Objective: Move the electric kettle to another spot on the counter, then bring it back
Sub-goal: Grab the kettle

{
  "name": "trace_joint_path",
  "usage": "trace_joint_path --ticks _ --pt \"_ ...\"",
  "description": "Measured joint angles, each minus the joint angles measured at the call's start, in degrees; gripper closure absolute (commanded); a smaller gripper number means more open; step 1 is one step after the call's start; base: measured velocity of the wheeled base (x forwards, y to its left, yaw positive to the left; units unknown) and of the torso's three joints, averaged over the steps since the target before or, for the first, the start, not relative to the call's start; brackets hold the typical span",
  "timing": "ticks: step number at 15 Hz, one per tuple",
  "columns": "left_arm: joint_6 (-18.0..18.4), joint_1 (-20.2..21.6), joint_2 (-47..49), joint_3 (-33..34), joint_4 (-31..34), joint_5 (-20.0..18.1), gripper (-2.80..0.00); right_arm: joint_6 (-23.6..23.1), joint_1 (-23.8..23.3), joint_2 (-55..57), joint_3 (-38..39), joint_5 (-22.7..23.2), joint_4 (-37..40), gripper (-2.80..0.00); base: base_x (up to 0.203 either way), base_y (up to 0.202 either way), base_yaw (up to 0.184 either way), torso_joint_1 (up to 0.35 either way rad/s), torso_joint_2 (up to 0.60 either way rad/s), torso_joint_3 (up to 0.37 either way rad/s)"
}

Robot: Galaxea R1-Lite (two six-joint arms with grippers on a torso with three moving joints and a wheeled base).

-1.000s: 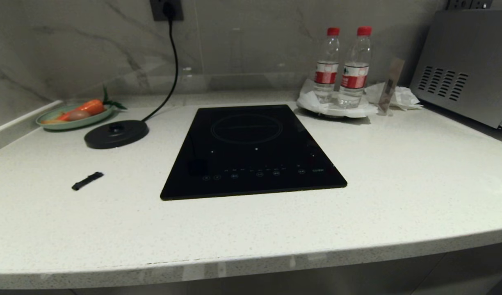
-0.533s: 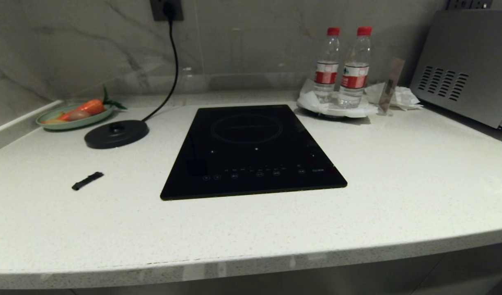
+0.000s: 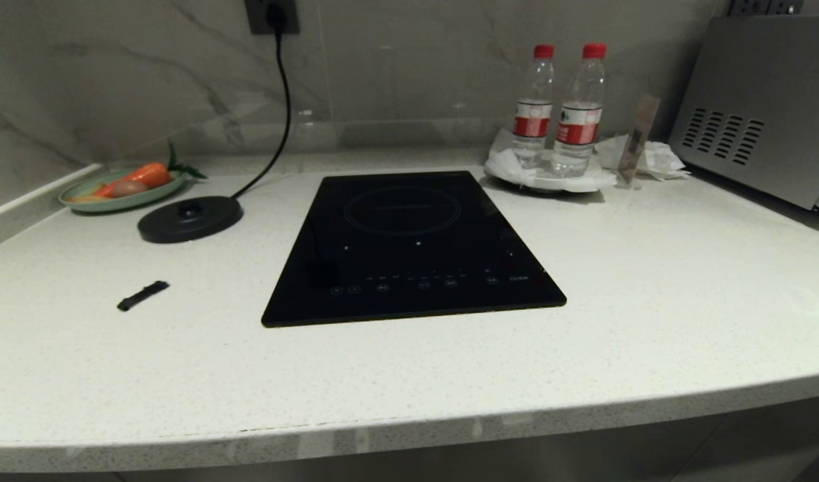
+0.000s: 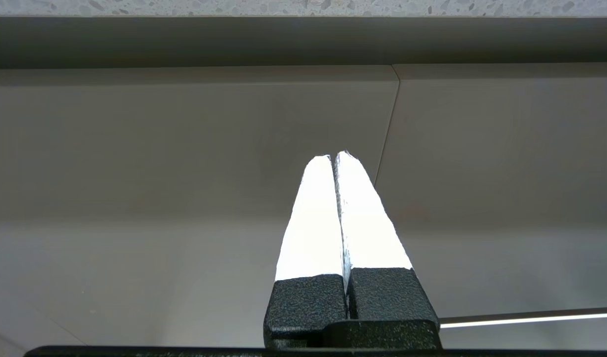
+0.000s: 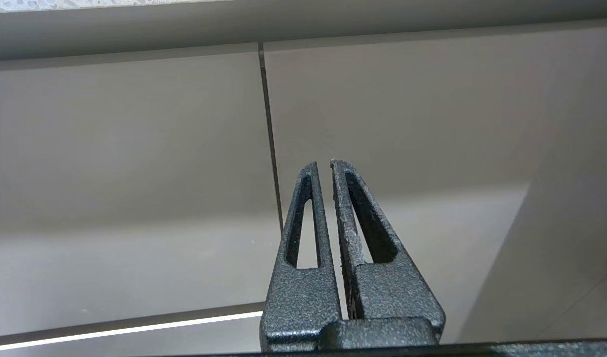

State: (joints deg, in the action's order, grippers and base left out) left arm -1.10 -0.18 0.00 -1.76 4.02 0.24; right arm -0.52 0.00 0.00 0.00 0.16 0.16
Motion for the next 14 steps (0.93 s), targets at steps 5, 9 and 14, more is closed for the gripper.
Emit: trace_joint_path --ticks 5,9,14 --pt "0.0 0.0 0.0 0.0 0.0 0.0 0.00 0.0 0.0 0.0 0.0 0.0 0.0 0.00 0.000 0.000 0.000 0.000 0.00 0.000" --pt "0.0 0.0 0.0 0.0 0.0 0.0 0.00 0.0 0.0 0.0 0.0 0.0 0.0 0.00 0.000 0.000 0.000 0.000 0.00 0.000" --pt "0.0 0.0 0.0 0.0 0.0 0.0 0.00 0.0 0.0 0.0 0.0 0.0 0.0 0.00 0.000 0.000 0.000 0.000 0.00 0.000"
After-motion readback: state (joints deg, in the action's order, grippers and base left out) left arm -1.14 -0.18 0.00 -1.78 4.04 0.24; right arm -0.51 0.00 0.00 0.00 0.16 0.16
